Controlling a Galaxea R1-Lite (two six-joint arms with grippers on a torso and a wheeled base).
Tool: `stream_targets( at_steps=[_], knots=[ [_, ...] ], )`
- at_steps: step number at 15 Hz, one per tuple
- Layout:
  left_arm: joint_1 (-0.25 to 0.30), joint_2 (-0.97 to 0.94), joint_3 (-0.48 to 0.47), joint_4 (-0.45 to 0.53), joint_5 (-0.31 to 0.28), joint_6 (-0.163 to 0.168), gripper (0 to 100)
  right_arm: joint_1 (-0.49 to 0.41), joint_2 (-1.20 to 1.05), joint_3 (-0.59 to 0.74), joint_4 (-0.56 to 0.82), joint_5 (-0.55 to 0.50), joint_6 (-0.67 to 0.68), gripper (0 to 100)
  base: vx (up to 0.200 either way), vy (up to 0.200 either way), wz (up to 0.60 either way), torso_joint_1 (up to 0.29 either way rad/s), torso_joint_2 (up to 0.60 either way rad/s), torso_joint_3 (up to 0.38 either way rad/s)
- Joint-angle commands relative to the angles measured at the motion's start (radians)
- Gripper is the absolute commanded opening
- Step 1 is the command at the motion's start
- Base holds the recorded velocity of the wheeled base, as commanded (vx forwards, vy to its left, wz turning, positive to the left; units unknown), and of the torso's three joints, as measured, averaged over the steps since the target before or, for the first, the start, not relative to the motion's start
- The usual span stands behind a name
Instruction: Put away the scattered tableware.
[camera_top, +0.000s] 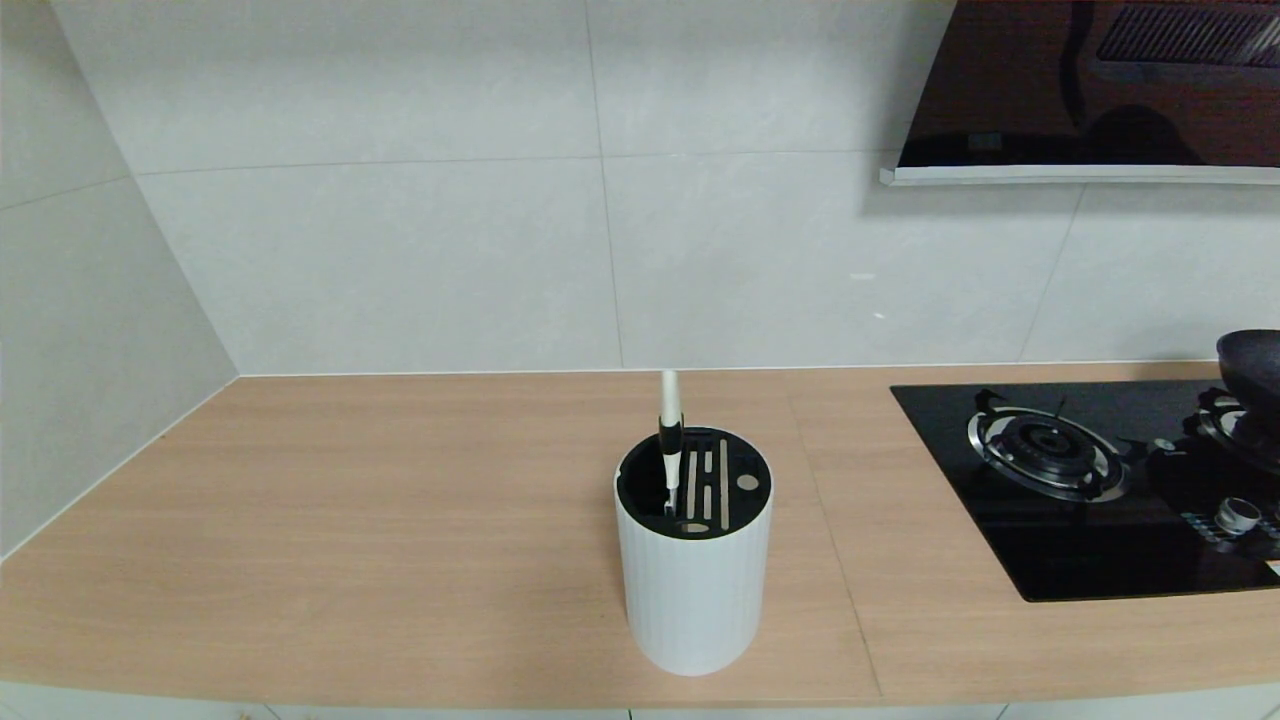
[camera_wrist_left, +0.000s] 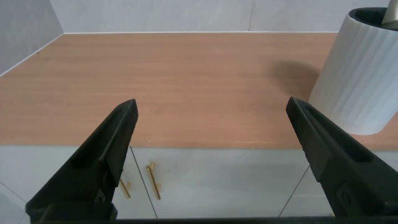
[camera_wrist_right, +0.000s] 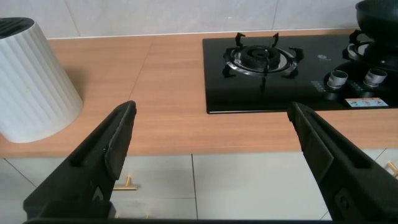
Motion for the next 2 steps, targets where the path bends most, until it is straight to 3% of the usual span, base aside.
stream_targets(
  at_steps=[1,2],
  knots=[
    [0.0,0.001,0.0,0.0,0.0,-0.001,100,0.001,0.001,0.0,0.0,-0.001,0.001,100,0.0,0.0,0.0,0.0,0.0,0.0],
    [0.0,0.001,0.0,0.0,0.0,0.001,100,0.001,0.001,0.0,0.0,-0.001,0.003,100,0.0,0.0,0.0,0.0,0.0,0.0]
  ],
)
